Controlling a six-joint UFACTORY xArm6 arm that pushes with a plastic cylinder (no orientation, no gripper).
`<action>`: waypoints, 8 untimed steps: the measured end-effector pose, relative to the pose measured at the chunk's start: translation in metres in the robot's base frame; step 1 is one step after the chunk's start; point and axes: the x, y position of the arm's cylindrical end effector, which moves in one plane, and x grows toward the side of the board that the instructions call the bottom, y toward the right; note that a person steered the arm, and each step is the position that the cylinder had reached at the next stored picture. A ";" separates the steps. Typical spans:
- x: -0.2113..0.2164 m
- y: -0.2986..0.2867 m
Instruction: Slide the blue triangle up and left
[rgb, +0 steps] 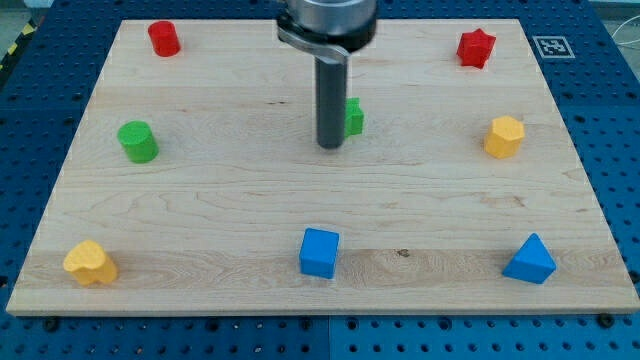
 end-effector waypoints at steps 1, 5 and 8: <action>0.043 0.016; 0.172 0.131; 0.151 0.169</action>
